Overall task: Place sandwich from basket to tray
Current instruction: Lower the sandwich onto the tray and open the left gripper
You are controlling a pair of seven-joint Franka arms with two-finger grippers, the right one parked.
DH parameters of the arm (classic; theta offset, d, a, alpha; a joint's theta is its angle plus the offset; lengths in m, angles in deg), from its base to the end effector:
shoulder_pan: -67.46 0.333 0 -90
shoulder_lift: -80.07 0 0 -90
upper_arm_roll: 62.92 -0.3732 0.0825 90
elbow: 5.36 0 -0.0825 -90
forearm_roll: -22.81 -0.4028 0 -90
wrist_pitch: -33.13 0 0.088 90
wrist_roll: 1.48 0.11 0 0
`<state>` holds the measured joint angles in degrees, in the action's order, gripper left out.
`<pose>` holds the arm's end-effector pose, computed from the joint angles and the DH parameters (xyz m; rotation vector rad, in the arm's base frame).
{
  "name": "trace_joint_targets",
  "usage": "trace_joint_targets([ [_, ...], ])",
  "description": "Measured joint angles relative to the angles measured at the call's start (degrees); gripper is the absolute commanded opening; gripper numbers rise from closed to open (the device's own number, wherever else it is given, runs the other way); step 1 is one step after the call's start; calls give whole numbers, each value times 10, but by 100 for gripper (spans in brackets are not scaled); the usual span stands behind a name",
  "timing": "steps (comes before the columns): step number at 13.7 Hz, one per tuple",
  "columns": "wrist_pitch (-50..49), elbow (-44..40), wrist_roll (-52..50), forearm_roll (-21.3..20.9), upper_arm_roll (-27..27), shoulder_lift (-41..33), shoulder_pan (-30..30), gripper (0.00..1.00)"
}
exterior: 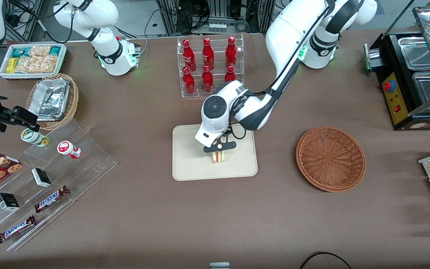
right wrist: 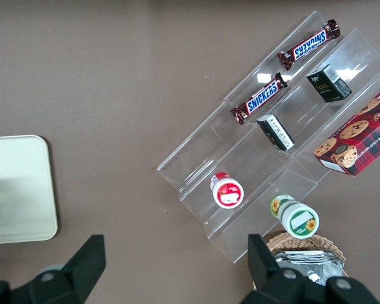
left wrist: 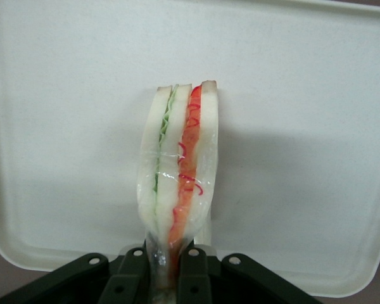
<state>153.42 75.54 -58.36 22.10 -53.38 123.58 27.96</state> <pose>0.5304 -0.5664 0.2770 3.1105 0.2678 -0.1898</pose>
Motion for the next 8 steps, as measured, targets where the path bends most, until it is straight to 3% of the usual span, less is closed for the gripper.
trace_joint_targets([
  [3, -1, -10, -28, -17, -2, 14, -8, 2],
  [4, -1, -12, -36, -21, -2, 17, -8, 61],
  [5, -2, -16, -41, -23, -2, 19, -8, 100],
  [8, -4, -22, -44, -25, -3, 21, -8, 100],
])
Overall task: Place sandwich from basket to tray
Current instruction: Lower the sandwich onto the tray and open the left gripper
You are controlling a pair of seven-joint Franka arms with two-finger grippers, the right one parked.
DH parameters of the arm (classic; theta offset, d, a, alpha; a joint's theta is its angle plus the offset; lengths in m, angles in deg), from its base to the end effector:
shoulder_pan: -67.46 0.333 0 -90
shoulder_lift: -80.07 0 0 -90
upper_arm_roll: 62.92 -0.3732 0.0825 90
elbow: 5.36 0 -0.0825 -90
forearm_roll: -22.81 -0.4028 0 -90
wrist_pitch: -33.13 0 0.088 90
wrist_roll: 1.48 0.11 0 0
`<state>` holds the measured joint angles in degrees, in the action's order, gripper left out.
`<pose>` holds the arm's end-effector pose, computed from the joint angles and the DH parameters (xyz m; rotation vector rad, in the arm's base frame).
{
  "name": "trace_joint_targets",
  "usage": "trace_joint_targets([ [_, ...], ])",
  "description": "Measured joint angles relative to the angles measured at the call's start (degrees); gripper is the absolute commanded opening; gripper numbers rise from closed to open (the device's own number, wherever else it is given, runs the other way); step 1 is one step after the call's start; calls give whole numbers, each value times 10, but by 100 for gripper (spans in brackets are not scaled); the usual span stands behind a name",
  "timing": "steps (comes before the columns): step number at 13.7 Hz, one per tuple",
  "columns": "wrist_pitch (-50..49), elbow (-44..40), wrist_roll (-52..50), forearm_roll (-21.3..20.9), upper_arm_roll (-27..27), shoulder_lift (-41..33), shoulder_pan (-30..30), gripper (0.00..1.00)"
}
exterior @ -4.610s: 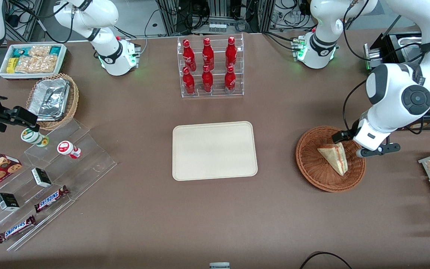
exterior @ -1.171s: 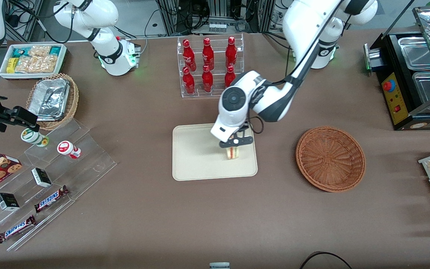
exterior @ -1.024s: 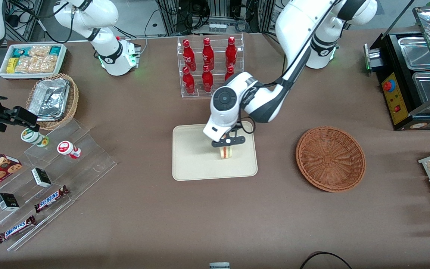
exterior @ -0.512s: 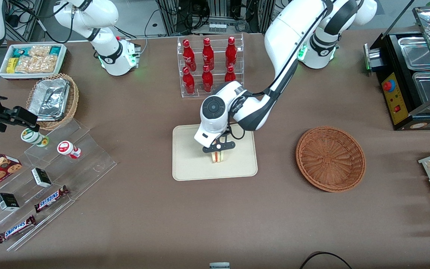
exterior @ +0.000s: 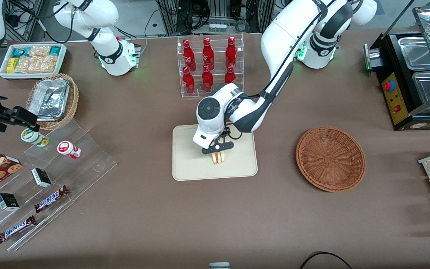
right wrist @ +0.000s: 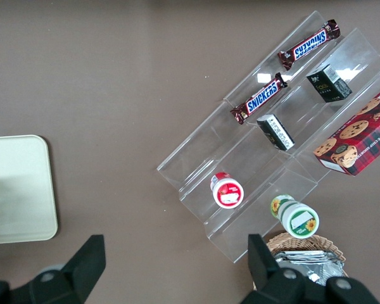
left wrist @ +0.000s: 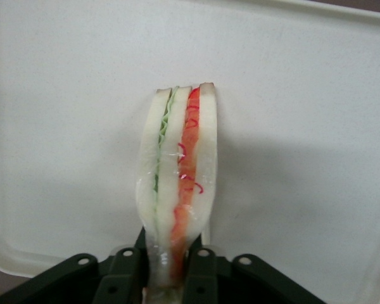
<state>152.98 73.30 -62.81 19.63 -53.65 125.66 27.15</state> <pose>0.5325 -0.5748 0.2656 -3.1038 -0.3425 0.1489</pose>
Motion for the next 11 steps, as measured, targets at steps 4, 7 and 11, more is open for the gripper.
trace_joint_targets([
  [4, -24, -26, -1, 0, -1, -7, 0, 100],
  [7, -97, -68, -1, 0, -2, -33, 0, 100],
  [11, -149, -80, 12, 0, -7, -88, 13, 100],
])
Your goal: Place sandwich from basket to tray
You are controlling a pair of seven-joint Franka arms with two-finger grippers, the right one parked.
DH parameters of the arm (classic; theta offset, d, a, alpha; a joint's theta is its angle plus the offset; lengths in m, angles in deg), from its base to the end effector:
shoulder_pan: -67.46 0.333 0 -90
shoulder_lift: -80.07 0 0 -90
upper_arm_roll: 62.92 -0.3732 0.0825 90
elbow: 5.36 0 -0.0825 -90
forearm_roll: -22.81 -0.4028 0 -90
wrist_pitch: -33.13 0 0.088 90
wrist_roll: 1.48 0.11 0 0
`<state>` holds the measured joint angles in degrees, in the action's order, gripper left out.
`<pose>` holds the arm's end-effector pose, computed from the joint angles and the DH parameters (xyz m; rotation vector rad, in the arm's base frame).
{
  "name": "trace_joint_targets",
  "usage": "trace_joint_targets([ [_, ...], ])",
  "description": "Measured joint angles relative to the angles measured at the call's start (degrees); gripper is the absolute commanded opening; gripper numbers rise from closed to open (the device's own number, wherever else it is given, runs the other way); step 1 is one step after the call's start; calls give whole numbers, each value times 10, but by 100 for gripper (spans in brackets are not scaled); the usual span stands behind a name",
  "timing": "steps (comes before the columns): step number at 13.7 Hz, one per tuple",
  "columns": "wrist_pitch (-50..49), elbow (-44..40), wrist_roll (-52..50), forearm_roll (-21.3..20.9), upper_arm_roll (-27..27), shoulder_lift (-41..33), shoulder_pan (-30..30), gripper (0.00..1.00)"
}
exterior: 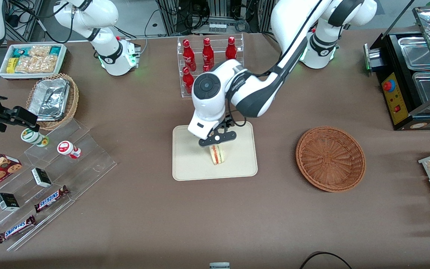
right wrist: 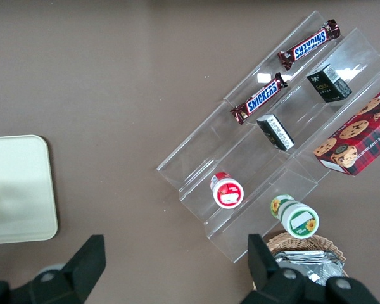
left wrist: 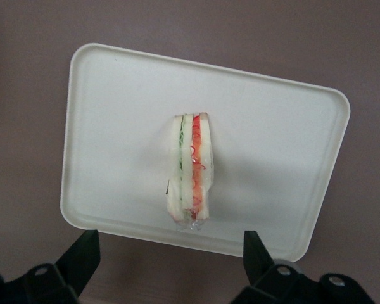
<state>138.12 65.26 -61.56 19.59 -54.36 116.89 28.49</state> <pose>0.5540 -0.5513 0.4301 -3.1117 -0.3615 0.0787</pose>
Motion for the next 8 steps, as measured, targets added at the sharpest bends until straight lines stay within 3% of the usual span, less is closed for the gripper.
trace_joint_targets([
  [4, -71, 16, 117, 9, -3, -44, 67, 100],
  [8, -90, 104, 266, 15, -5, -130, 153, 100],
])
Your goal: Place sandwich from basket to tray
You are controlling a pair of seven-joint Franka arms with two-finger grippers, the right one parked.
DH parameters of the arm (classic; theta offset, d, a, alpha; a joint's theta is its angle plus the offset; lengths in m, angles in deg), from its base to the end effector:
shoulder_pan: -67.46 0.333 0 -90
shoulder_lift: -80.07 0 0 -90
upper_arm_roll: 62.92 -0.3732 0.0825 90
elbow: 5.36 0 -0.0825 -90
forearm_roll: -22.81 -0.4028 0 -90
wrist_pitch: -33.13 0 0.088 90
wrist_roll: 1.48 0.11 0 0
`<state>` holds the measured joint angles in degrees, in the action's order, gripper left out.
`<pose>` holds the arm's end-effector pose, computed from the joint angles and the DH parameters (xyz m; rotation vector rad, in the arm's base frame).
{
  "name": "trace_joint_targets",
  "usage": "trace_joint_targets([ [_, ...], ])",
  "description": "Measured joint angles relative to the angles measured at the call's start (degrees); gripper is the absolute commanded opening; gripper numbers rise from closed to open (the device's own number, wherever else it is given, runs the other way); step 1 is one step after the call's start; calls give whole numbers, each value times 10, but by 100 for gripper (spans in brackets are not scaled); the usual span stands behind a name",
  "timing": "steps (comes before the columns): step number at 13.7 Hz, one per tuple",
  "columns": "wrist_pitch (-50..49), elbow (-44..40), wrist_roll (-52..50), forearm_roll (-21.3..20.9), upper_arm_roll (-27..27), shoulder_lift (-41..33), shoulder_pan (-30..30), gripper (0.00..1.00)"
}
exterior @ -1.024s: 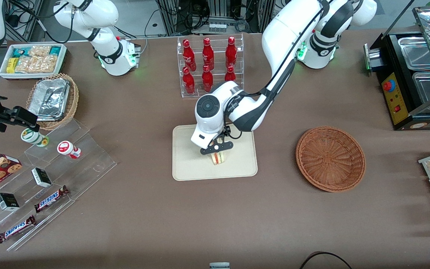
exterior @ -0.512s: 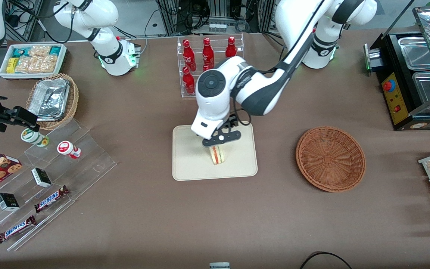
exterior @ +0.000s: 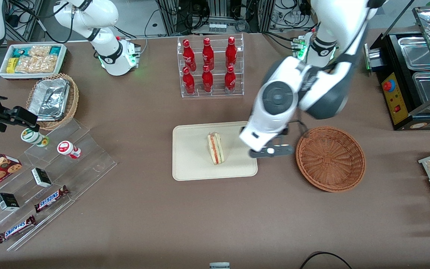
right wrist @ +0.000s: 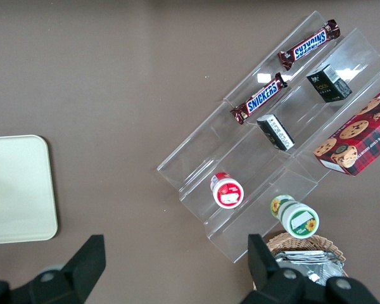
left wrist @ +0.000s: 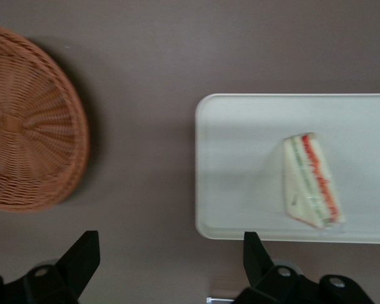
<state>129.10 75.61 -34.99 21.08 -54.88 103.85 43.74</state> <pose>0.6111 -0.3540 0.4985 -3.0763 -0.0503 0.2165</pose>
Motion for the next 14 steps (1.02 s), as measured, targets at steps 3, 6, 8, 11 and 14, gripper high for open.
trace_joint_targets([
  [3, -2, 78, 98, 4, -1, -76, 56, 100],
  [6, -4, 139, 182, 10, -2, -140, 105, 100],
  [8, -30, 157, 223, 12, -3, -171, 134, 100],
  [11, -82, 159, 267, 13, -3, -214, 168, 100],
  [14, -119, 159, 321, 15, -3, -251, 217, 100],
])
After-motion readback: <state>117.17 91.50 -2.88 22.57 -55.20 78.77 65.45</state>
